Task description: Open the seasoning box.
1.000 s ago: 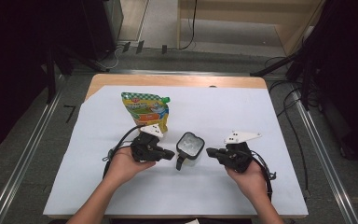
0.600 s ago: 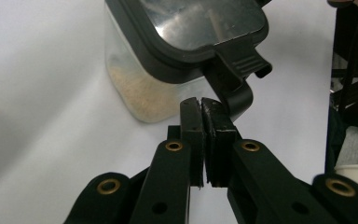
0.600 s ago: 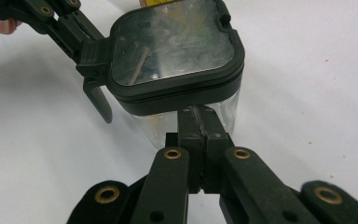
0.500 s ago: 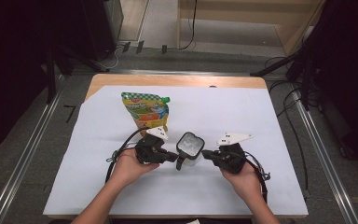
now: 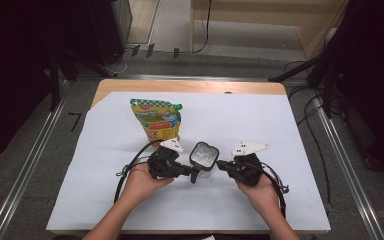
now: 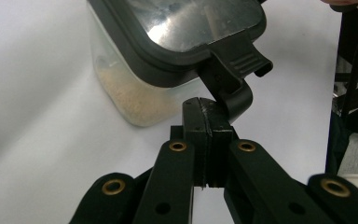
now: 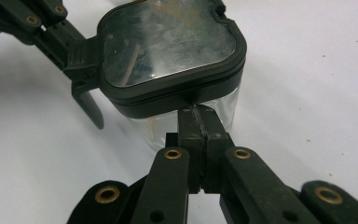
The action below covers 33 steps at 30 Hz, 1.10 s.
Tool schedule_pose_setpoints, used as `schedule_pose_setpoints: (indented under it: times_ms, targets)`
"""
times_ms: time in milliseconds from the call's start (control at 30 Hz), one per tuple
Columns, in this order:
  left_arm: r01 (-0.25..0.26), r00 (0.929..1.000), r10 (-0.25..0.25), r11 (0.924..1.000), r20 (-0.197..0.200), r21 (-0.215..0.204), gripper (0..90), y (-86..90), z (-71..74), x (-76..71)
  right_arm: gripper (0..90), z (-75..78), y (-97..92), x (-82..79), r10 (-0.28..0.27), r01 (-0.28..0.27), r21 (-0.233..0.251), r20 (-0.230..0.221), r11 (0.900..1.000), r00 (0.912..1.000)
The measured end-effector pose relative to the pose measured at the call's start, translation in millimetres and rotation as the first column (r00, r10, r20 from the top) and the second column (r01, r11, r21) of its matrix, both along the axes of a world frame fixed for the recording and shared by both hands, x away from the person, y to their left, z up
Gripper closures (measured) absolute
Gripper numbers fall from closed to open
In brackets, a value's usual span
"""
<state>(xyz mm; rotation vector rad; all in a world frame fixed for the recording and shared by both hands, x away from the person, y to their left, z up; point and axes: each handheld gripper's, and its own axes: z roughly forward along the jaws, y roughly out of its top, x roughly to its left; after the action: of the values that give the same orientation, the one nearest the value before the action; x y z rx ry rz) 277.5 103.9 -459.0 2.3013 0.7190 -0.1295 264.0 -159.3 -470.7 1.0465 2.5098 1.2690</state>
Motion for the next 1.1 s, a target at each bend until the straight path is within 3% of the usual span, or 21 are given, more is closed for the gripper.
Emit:
schedule_pose_setpoints:
  times_ms: [400,733,900,1100]
  targets:
    - [0.014,0.9999,-0.014,0.9997,-0.002,-0.019,90.0,-16.6,-2.7,-11.3,90.0,-2.9,-1.8,6.4,-0.057,0.058,0.042,-0.020,0.9974,0.9982]
    - [0.031,0.9995,-0.031,0.9986,-0.004,-0.042,90.0,-30.9,-5.7,-14.9,90.0,-5.4,-0.1,11.8,-0.077,0.077,0.048,0.001,0.9959,0.9970]
    - [0.036,0.9991,-0.037,0.9979,-0.020,-0.053,90.0,-29.1,-3.3,-15.0,90.0,-4.1,-0.6,10.8,-0.074,0.074,0.037,0.006,0.9966,0.9972]
    - [0.047,0.9988,-0.048,0.9981,-0.006,-0.038,86.7,-18.7,8.7,-17.8,90.0,6.1,-5.3,1.0,-0.073,0.072,0.036,0.016,0.9967,0.9972]
